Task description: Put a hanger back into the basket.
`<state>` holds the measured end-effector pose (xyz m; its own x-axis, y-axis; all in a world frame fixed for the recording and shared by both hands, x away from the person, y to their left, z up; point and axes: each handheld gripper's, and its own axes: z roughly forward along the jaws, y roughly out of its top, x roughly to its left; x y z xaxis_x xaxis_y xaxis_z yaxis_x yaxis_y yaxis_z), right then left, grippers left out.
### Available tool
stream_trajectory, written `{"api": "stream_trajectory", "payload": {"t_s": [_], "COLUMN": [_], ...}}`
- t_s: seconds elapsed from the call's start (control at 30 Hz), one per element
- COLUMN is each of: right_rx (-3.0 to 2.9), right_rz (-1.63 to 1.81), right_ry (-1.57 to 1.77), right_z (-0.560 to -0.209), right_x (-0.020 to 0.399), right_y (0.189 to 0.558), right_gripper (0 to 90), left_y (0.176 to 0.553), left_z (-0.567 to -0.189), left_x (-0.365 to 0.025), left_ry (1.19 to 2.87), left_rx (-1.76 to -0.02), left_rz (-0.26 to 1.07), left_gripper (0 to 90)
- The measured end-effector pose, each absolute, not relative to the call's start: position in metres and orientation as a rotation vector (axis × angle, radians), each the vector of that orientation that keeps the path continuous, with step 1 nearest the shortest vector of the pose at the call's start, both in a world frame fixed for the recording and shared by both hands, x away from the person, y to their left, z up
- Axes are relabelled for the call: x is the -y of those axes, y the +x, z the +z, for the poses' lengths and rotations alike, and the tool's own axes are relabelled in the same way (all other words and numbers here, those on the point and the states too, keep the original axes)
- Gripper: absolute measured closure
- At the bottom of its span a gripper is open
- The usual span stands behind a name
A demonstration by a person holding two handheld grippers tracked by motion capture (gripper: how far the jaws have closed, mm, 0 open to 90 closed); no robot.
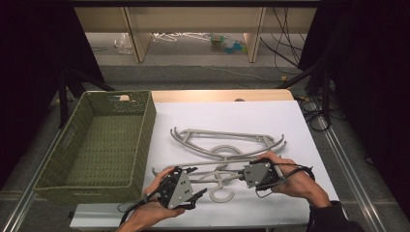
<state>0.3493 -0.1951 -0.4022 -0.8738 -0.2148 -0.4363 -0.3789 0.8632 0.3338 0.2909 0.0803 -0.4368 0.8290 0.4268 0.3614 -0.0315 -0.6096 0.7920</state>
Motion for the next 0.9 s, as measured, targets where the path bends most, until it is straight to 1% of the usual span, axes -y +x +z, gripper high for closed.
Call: {"api": "stream_trajectory", "payload": {"t_s": [0.03,0.07,0.1,0.13,0.17,0.23,0.27,0.3,0.37,0.4,0.47,0.5,0.6,0.63,0.77,0.83,0.9], "right_rx": [-2.670,-2.664,-2.643,-2.643,-2.647,-2.660,-2.644,-2.652,-2.656,-2.663,-2.654,-2.654,-2.656,-2.653,-2.627,-2.634,-2.605], "right_rz": [0.554,0.557,0.581,0.581,0.579,0.567,0.577,0.579,0.586,0.590,0.591,0.591,0.606,0.620,0.638,0.637,0.633], "right_ry": [-0.370,-0.394,-0.445,-0.445,-0.446,-0.430,-0.464,-0.470,-0.482,-0.473,-0.488,-0.488,-0.463,-0.442,-0.443,-0.431,-0.363], "right_z": [-0.401,-0.401,-0.401,-0.401,-0.401,-0.401,-0.402,-0.402,-0.402,-0.401,-0.401,-0.401,-0.401,-0.400,-0.396,-0.395,-0.392], "right_x": [0.196,0.195,0.193,0.193,0.193,0.192,0.191,0.191,0.191,0.191,0.190,0.190,0.191,0.192,0.194,0.194,0.195], "right_y": [0.345,0.345,0.347,0.347,0.346,0.345,0.347,0.347,0.347,0.346,0.346,0.346,0.347,0.347,0.347,0.346,0.346], "right_gripper": [80.8,80.8,80.8,80.8,80.8,80.8,80.8,80.8,80.8,80.9,80.8,80.8,80.2,79.9,79.5,79.1,77.1], "left_y": [0.293,0.294,0.294,0.295,0.298,0.299,0.300,0.301,0.302,0.304,0.305,0.306,0.305,0.305,0.302,0.303,0.304], "left_z": [-0.436,-0.437,-0.437,-0.437,-0.437,-0.438,-0.439,-0.441,-0.442,-0.445,-0.445,-0.445,-0.442,-0.441,-0.437,-0.436,-0.430], "left_x": [-0.077,-0.075,-0.075,-0.074,-0.072,-0.070,-0.068,-0.065,-0.064,-0.061,-0.061,-0.060,-0.059,-0.059,-0.058,-0.059,-0.062], "left_ry": [2.148,2.152,2.152,2.162,2.199,2.216,2.235,2.265,2.283,2.290,2.304,2.312,2.328,2.326,2.331,2.326,2.299], "left_rx": [-0.274,-0.271,-0.271,-0.262,-0.231,-0.227,-0.220,-0.188,-0.172,-0.179,-0.169,-0.164,-0.129,-0.126,-0.090,-0.101,-0.153], "left_rz": [0.661,0.658,0.658,0.666,0.647,0.627,0.615,0.604,0.613,0.592,0.611,0.611,0.637,0.619,0.624,0.613,0.563], "left_gripper": [41.7,43.9,45.9,45.9,49.3,54.6,54.6,56.6,58.7,62.0,67.1,67.1,74.0,76.4,78.5,78.7,78.8]}}
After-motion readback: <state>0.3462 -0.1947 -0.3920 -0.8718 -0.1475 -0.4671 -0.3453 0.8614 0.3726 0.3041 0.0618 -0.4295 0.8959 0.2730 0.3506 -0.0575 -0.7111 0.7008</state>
